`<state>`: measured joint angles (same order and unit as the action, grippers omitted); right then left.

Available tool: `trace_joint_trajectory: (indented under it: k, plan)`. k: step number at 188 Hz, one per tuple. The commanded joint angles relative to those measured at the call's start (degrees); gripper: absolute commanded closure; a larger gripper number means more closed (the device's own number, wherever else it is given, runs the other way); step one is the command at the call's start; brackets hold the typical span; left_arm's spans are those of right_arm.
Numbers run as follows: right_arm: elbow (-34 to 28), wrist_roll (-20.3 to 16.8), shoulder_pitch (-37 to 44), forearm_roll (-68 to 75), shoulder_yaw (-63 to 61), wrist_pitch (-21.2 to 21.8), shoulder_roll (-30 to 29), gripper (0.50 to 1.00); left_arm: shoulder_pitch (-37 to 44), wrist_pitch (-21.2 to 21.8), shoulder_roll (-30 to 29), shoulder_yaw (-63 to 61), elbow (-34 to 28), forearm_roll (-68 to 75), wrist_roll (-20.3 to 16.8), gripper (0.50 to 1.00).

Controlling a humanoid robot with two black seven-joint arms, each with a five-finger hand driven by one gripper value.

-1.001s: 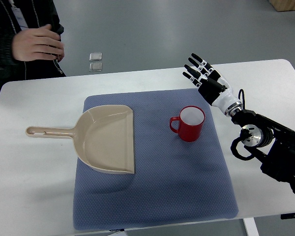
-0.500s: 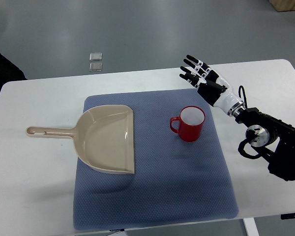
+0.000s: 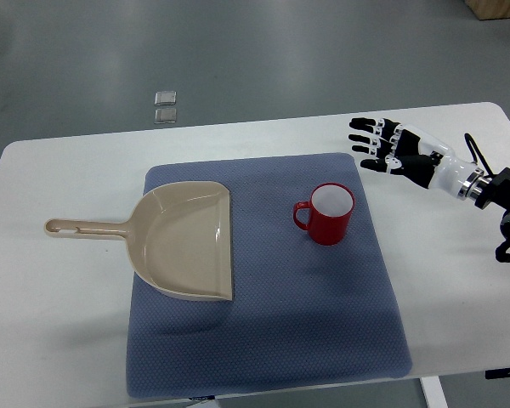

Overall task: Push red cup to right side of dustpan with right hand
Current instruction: 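Move the right hand down and toward the red mug, palm facing it, then place the right hand's fingers against the red mug's side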

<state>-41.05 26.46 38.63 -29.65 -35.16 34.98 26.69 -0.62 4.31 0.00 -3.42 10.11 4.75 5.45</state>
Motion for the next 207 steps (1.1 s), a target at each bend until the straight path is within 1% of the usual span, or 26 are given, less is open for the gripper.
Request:
trace_joint_trajectory:
  k: [1,27,48,89,173,207]
  plan:
    - [-1.0,1.5,-1.5,-1.6,0.0,0.0,2.1,0.566,0.0,0.0,0.0,0.0,0.0,0.0,0.0,0.500]
    - [-1.6,3.3,-3.4,-3.4,-0.1,0.0,2.8,0.566,0.0,0.0,0.0,-0.1,0.0,0.0,0.0,0.500]
    - [-1.6,6.1,-4.7,-3.8,-0.1,0.0,2.7,0.566,0.0,0.0,0.0,-0.1,0.0,0.0,0.0,0.500]
    - [-1.8,8.5,-6.7,-3.9,-0.1,0.0,1.9,0.566,0.0,0.0,0.0,-0.1,0.0,0.0,0.0,0.500]
    - [-2.5,8.5,-9.3,-9.7,-0.2,0.0,-2.3,0.566,0.0,0.0,0.0,-0.1,0.0,0.0,0.0,0.500]
    - [-2.5,8.5,-9.7,-9.7,-0.2,-2.4,-3.2,0.568,0.0,0.0,0.0,-0.1,0.0,0.0,0.0,0.500]
